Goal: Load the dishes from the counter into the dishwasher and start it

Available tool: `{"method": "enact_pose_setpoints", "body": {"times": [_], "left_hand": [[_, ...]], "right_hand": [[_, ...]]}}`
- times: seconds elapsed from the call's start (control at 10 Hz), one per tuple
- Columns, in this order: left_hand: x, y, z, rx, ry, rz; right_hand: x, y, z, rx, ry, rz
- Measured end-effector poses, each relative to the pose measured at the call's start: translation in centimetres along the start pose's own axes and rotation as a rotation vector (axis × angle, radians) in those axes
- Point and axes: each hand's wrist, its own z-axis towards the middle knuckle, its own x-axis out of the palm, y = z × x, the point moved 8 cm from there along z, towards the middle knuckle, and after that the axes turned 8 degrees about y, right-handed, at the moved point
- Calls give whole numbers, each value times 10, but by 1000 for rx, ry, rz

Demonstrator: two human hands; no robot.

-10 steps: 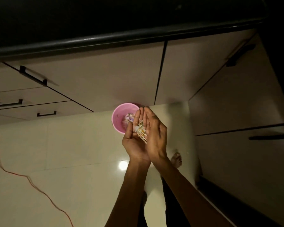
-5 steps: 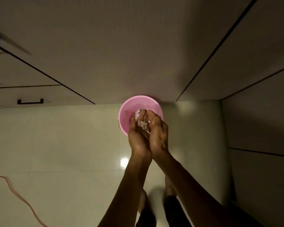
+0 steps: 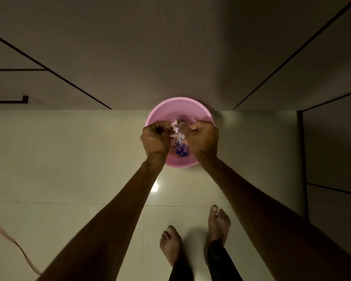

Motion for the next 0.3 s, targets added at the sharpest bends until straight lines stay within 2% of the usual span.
{"method": "enact_pose_setpoints", "body": {"times": [0.1,0.2,0.3], "left_hand": [[9,3,10,31,68,-228],[8,1,8,37,76,-163],[14,-12,-6,102,115,127]], "right_hand": [[10,-1,7,24,107,-24],[8,1,7,11,98,-52],[0,11,6,-48,70,-197]]}}
